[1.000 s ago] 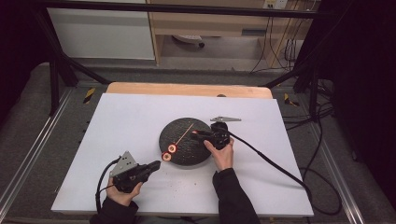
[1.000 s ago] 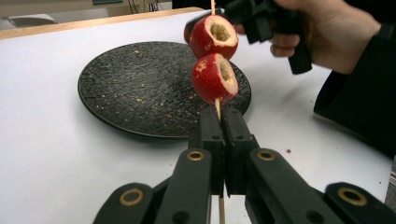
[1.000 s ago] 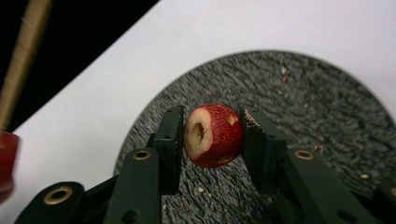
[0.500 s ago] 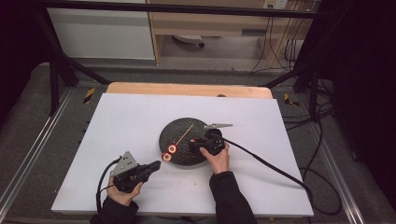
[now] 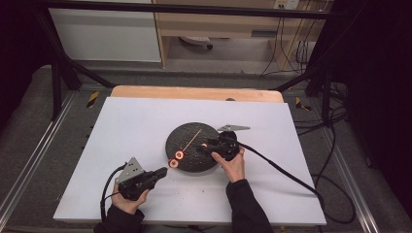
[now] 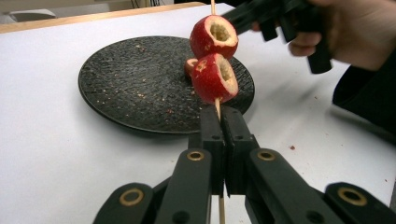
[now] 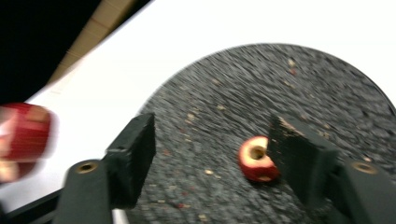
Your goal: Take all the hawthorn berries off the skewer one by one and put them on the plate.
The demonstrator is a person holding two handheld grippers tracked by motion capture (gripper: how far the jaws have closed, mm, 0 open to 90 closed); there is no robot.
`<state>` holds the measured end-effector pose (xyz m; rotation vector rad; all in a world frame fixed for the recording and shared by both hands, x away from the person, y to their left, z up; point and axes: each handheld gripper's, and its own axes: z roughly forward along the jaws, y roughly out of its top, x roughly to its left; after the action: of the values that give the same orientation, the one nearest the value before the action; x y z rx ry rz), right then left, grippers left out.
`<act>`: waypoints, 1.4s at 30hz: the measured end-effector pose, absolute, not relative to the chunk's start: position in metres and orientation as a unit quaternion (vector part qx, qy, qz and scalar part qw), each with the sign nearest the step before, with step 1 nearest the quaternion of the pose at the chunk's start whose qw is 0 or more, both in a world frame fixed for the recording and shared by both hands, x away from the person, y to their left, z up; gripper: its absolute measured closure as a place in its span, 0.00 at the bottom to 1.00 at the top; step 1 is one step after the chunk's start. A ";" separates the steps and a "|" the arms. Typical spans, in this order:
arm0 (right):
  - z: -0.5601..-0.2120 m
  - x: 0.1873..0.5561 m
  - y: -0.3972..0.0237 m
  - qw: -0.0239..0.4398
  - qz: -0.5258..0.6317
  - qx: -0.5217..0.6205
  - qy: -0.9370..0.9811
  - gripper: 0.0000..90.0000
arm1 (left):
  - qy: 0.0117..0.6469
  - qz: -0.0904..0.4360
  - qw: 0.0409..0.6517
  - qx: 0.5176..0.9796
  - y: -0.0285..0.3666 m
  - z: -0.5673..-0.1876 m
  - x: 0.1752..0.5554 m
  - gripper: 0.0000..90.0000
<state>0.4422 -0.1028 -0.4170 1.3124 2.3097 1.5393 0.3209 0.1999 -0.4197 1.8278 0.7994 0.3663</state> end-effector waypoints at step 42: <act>-0.404 0.399 -0.080 -0.028 0.571 0.375 0.729 0.33 | 0.319 0.151 0.524 0.775 0.185 -0.421 0.317 0.98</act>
<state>0.3988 -0.0799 -0.4037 1.2000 2.3328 1.8272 0.3173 0.1855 -0.4211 1.8553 0.7645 0.3619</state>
